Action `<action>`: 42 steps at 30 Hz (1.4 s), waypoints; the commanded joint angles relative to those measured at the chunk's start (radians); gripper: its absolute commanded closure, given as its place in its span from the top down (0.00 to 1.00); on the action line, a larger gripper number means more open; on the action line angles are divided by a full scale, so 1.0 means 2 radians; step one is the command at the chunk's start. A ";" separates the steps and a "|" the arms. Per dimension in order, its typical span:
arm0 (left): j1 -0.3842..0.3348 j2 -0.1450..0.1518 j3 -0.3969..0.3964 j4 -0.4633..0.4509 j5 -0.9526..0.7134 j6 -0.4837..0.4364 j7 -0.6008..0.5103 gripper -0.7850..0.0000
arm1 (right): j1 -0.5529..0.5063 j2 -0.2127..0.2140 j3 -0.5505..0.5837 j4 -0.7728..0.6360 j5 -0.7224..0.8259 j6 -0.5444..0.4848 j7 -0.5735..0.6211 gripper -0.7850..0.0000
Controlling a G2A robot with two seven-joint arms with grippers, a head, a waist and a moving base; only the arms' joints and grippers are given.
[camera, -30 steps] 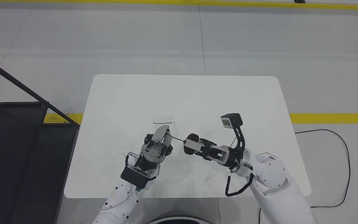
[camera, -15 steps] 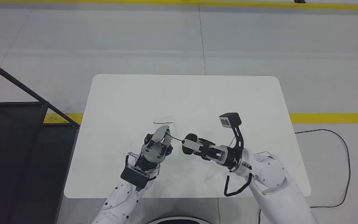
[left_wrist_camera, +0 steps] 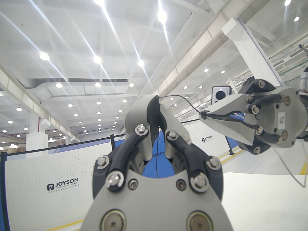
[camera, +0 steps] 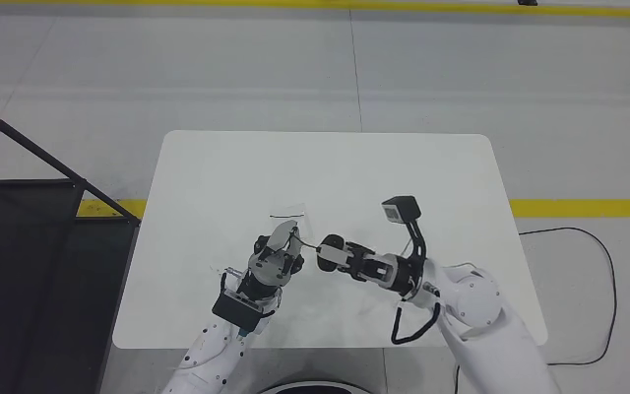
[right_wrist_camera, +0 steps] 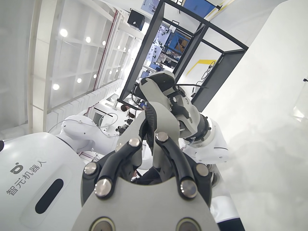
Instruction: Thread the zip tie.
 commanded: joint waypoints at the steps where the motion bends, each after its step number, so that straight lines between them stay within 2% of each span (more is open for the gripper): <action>1: 0.000 0.000 0.000 0.000 0.000 0.000 0.000 0.00 | 0.002 0.000 -0.001 -0.002 -0.009 0.006 -0.004 0.00; 14: 0.000 0.000 0.000 0.000 0.000 0.000 0.000 0.00 | -0.010 0.001 0.008 -0.022 -0.081 0.023 -0.069 0.00; 30: 0.000 0.000 0.000 0.000 0.000 0.000 0.000 0.00 | -0.024 0.002 0.011 -0.040 -0.099 0.018 -0.083 0.00; 42: 0.000 0.000 0.000 0.000 0.000 0.000 0.000 0.00 | -0.032 0.002 0.013 -0.037 -0.069 -0.032 -0.077 0.00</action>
